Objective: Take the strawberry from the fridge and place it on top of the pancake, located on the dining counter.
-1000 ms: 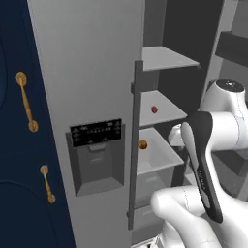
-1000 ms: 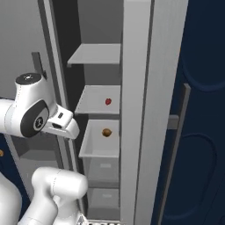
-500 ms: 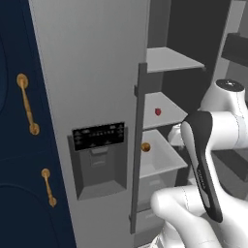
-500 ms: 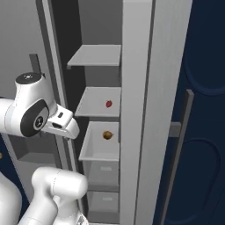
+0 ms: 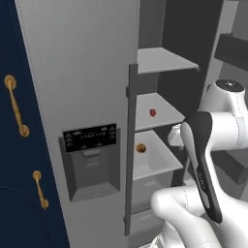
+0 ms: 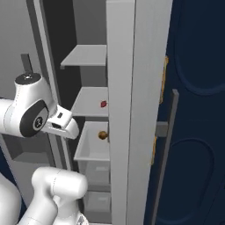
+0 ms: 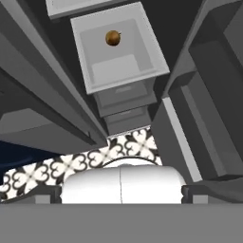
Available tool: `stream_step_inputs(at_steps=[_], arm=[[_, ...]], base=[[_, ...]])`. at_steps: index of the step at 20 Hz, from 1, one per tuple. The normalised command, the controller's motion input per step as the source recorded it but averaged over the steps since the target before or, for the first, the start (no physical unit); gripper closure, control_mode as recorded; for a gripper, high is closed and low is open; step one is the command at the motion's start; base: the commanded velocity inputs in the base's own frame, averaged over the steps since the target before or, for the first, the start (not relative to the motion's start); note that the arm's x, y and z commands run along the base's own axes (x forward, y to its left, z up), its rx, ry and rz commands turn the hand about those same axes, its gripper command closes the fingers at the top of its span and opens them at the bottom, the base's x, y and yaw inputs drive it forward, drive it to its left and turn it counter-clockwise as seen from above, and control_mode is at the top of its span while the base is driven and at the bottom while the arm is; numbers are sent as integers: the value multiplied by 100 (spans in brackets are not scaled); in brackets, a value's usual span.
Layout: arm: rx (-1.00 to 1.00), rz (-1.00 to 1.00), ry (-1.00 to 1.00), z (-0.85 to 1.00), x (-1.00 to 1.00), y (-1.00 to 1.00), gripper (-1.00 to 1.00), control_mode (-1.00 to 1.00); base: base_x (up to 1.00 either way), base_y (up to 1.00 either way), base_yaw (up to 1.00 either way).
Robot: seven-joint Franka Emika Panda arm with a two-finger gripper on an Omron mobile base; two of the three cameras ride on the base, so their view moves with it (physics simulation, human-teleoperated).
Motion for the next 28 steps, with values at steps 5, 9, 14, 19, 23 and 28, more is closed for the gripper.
stream_step_inputs(at_steps=[5,9,14,19,23,28], arm=[[0,0,0,0,0,0,-100,100],[0,0,0,0,0,0,-100,100],[0,0,0,0,0,0,-100,100],[0,0,0,0,0,0,-100,100],[0,0,0,0,0,0,-100,100],[0,0,0,0,0,0,-100,100]], base=[[16,-31,0],[31,-19,0],[48,-11,0],[49,-22,2],[41,-20,2],[11,0,4]])
